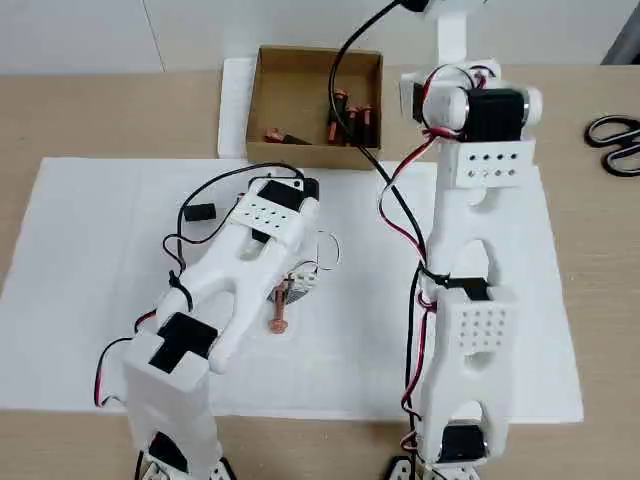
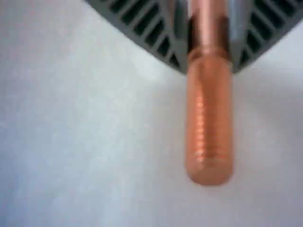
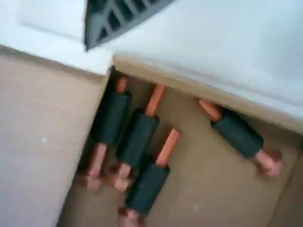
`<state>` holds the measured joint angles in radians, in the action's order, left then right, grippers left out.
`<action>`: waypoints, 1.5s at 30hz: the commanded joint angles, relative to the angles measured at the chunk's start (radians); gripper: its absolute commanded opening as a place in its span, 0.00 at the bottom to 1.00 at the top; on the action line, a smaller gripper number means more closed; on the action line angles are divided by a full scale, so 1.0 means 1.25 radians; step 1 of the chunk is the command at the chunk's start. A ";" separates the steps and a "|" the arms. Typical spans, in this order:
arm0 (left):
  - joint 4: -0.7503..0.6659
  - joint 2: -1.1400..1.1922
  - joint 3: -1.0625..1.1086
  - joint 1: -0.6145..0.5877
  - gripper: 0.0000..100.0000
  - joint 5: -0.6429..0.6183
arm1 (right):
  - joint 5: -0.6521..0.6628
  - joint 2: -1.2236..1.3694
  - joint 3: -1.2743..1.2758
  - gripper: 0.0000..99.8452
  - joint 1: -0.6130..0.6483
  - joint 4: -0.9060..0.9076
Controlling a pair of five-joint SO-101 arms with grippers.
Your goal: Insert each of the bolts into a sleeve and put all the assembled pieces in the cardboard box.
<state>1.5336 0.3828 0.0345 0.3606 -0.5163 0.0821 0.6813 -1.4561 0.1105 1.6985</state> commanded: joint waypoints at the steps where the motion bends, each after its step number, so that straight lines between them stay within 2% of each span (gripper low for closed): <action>1: -0.001 -0.009 -0.045 -0.007 0.01 0.000 | 0.015 -0.175 0.232 0.17 0.007 0.007; 6: 0.054 -0.009 -0.148 -0.053 0.01 0.004 | 0.009 -0.377 0.573 0.17 0.037 -0.008; 8: 0.090 -0.009 -0.203 -0.063 0.01 0.053 | 0.007 -0.424 0.668 0.17 0.056 -0.013; 10: 0.126 -0.009 -0.247 -0.061 0.01 0.146 | 0.006 -0.458 0.738 0.17 0.067 -0.014; 13: 0.167 -0.009 -0.312 -0.070 0.01 0.398 | -0.005 -0.493 0.792 0.17 0.069 -0.015; 18: 0.174 -0.007 -0.332 -0.125 0.01 0.977 | -0.092 -0.504 0.799 0.17 0.047 -0.019; 22: 0.174 0.001 -0.327 -0.171 0.01 1.369 | -0.155 -0.508 0.799 0.17 0.029 -0.026; 24: 0.174 0.001 -0.314 -0.189 0.01 1.510 | -0.204 -0.508 0.799 0.17 0.028 -0.025; 27: 0.174 0.001 -0.299 -0.209 0.01 1.645 | -0.276 -0.508 0.799 0.17 0.028 -0.026; 30: 0.172 0.002 -0.278 -0.225 0.01 1.723 | -0.340 -0.508 0.799 0.17 0.028 -0.023; 34: 0.172 0.002 -0.247 -0.242 0.02 1.728 | -0.352 -0.509 0.810 0.17 0.036 -0.018; 37: 0.172 0.002 -0.229 -0.249 0.10 1.727 | -0.340 -0.509 0.843 0.17 0.056 -0.017; 41: 0.172 -0.001 -0.229 -0.250 0.23 1.624 | -0.287 -0.528 0.868 0.17 0.087 -0.013; 45: 0.172 -0.006 -0.229 -0.250 0.24 1.527 | -0.265 -0.629 0.875 0.17 0.122 -0.013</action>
<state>1.7331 0.3966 -0.2478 0.0537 1.3387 -0.2754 0.0199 -0.3621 0.2394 1.6786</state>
